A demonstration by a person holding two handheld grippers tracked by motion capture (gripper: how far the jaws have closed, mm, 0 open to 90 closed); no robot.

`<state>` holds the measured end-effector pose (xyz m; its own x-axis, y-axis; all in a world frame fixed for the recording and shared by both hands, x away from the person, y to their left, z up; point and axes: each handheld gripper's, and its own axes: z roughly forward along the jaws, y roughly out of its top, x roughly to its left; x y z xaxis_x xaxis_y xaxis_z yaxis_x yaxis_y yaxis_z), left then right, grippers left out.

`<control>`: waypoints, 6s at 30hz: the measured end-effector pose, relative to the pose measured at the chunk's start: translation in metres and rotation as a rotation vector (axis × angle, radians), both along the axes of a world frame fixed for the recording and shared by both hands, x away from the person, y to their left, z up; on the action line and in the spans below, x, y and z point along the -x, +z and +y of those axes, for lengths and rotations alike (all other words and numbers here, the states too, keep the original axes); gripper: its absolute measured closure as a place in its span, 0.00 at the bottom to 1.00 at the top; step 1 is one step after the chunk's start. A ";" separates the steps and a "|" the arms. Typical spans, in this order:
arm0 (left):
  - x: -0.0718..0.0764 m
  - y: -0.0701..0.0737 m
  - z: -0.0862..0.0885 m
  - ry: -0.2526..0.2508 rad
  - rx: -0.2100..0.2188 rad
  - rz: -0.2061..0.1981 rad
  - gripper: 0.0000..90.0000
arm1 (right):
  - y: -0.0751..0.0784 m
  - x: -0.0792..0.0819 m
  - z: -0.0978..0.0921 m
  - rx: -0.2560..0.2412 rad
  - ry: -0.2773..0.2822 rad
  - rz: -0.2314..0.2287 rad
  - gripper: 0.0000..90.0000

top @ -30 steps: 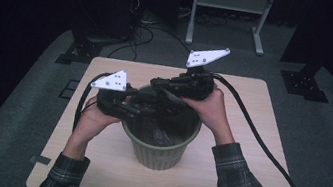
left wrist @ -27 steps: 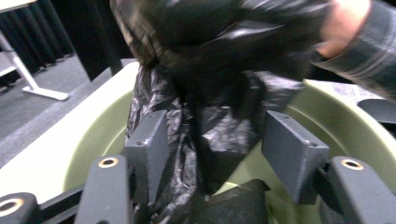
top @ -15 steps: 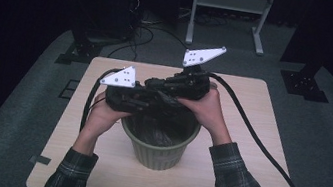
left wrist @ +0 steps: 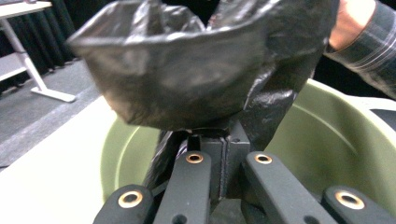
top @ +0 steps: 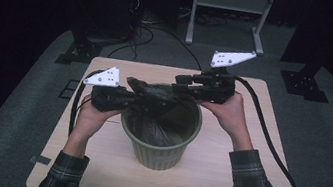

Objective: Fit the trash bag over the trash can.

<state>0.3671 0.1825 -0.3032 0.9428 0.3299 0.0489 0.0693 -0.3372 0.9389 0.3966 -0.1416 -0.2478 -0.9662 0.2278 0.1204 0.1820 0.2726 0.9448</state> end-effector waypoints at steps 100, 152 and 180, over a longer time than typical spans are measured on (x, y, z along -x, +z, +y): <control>-0.007 -0.010 0.068 0.259 0.085 0.114 1.00 | -0.039 0.032 -0.089 -0.011 -0.217 -0.021 1.00; -0.005 0.034 -0.002 0.074 -0.080 -0.022 0.33 | 0.007 0.022 -0.074 -0.008 -0.164 -0.054 0.51; -0.014 0.036 0.032 0.225 0.005 0.046 1.00 | -0.040 0.012 -0.036 0.166 -0.168 0.015 0.38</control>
